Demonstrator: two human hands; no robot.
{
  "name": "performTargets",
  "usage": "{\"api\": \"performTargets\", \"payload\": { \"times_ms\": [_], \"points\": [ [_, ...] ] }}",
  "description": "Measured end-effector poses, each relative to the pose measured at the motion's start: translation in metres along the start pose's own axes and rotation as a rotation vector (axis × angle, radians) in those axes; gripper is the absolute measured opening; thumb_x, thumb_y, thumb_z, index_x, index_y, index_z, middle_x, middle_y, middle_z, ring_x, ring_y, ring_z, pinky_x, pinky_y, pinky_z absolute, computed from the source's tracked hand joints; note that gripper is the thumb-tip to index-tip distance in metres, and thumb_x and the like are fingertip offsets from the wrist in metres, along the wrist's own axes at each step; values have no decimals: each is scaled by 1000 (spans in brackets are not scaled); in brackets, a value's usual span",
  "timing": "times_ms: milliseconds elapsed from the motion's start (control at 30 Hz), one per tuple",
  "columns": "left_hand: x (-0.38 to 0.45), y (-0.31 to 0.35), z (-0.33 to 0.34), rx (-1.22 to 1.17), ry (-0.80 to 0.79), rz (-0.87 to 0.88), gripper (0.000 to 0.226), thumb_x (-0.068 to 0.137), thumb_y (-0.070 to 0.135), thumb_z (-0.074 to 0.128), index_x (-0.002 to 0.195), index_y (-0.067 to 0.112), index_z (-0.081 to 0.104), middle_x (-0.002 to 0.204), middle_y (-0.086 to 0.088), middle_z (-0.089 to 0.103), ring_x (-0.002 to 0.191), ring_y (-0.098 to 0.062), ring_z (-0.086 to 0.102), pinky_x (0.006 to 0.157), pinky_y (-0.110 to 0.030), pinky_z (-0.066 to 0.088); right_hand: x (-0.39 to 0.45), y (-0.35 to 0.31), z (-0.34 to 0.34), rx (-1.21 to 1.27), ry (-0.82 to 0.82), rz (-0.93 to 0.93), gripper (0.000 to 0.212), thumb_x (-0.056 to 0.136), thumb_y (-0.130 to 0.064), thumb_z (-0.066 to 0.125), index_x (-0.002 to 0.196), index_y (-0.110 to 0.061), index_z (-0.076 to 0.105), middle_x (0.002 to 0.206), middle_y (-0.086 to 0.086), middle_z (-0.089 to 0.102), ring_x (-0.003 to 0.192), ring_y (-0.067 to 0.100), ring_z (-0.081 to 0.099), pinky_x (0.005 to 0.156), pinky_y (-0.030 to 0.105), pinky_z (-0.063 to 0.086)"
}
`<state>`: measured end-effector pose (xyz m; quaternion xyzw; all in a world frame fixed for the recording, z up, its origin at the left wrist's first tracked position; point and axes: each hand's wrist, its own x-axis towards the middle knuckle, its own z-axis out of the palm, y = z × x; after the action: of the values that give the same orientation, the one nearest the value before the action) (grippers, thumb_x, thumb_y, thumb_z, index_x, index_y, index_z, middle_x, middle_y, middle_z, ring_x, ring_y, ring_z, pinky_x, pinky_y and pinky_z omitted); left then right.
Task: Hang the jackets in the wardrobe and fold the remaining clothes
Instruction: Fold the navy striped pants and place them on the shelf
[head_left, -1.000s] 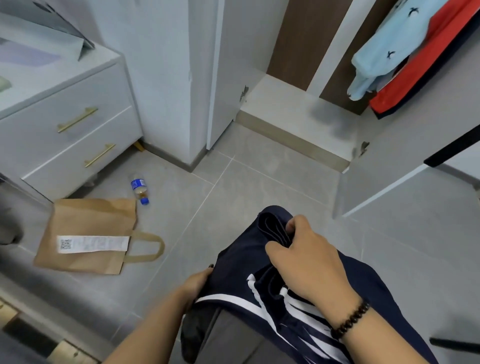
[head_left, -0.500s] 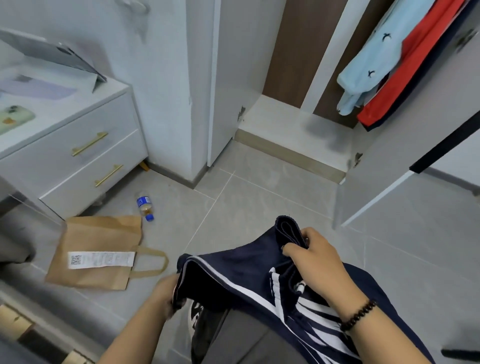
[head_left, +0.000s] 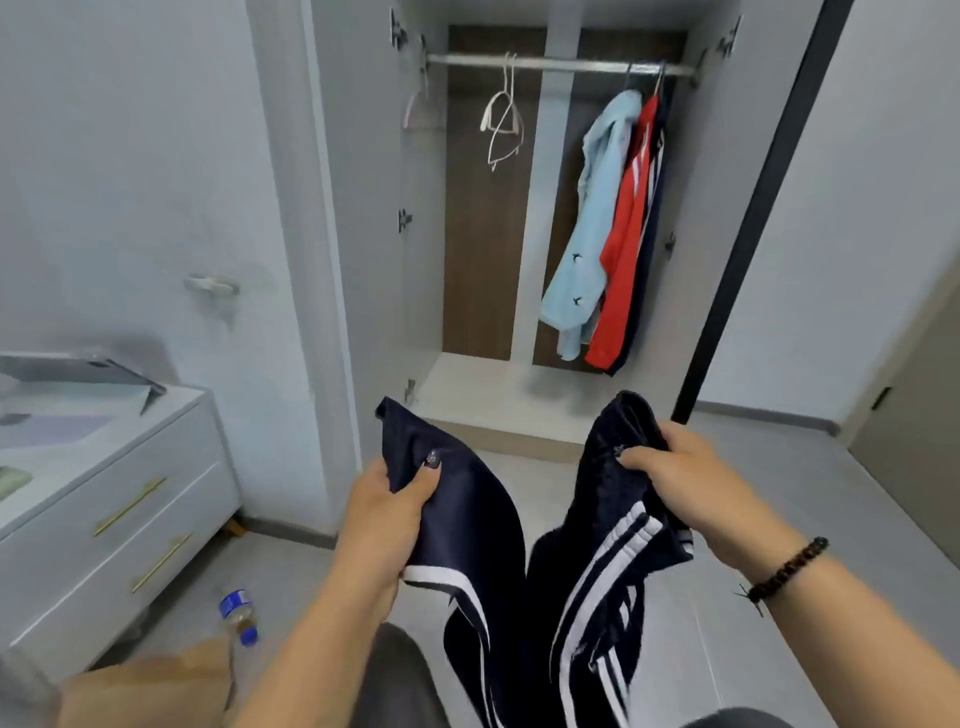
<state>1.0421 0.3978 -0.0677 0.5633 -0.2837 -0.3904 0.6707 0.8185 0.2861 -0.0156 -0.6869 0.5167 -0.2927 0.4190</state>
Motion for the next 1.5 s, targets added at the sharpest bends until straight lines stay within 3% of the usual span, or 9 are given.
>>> {"api": "performTargets", "payload": {
  "times_ms": [300, 533, 700, 833, 967, 1100, 1233, 1367, 1500],
  "points": [
    [-93, -41, 60, -121, -310, -111, 34, 72, 33, 73, 106, 31, 72, 106, -2, 74, 100, -21, 70, 86, -37, 52, -95, 30, 32, 173, -104, -207, 28, 88, -14, 58, 91, -40, 67, 88, -10, 71, 79, 7, 68, 63, 16, 53],
    [-115, -67, 49, -169, -325, -343, 33, 80, 23, 72, 111, 14, 73, 102, -16, 73, 95, -34, 70, 71, -28, 57, -131, 62, 49, 357, -159, -49, 20, 90, -17, 58, 90, -34, 69, 89, 3, 71, 86, 21, 68, 75, 33, 55],
    [-122, -82, 39, -362, -402, -575, 56, 89, 40, 51, 114, -8, 65, 115, -31, 63, 105, -41, 60, 95, -47, 47, -146, 83, 54, 394, -157, 128, 20, 90, -20, 57, 85, -38, 67, 86, -4, 72, 83, 12, 68, 70, 23, 51],
    [-127, -95, 43, -167, -491, -476, 26, 68, 11, 82, 84, 0, 65, 82, -19, 68, 72, -24, 67, 65, -29, 55, -154, 95, 54, 441, -145, 196, 8, 88, -18, 57, 85, -20, 64, 75, -3, 67, 71, 9, 64, 62, 18, 47],
    [-126, -100, 48, -57, -506, -438, 45, 57, 6, 78, 96, -2, 58, 78, -11, 69, 68, -16, 67, 60, -23, 52, -155, 102, 51, 527, -143, 245, 24, 88, -29, 61, 96, -6, 62, 78, 3, 64, 73, 13, 61, 69, 28, 46],
    [-131, -103, 53, 67, -522, -409, 71, 41, 15, 73, 108, -1, 52, 89, -12, 65, 71, -18, 61, 61, -25, 49, -156, 100, 52, 466, -142, 203, 36, 68, -55, 73, 92, -28, 69, 88, -3, 73, 84, 12, 70, 77, 32, 55],
    [-134, -102, 53, 139, -541, -399, 64, 48, 10, 68, 107, 3, 46, 79, -8, 55, 58, -13, 52, 53, -22, 44, -154, 104, 54, 361, -117, 195, 9, 79, -25, 69, 85, -31, 67, 77, -6, 69, 73, 9, 66, 67, 26, 52],
    [-141, -106, 43, 77, -611, -375, 35, 81, -6, 51, 112, 7, 46, 73, -7, 52, 47, -10, 47, 44, -21, 41, -155, 105, 55, 380, -119, 203, 26, 87, -15, 60, 81, -39, 68, 75, -4, 70, 69, 12, 65, 64, 26, 50],
    [-142, -103, 49, -32, -577, -384, 53, 74, -7, 52, 123, 12, 51, 80, -13, 59, 49, -13, 49, 45, -21, 43, -154, 111, 53, 331, -89, 221, 24, 89, -16, 58, 88, -37, 68, 81, -3, 72, 78, 16, 68, 73, 32, 54]
  ]
}}
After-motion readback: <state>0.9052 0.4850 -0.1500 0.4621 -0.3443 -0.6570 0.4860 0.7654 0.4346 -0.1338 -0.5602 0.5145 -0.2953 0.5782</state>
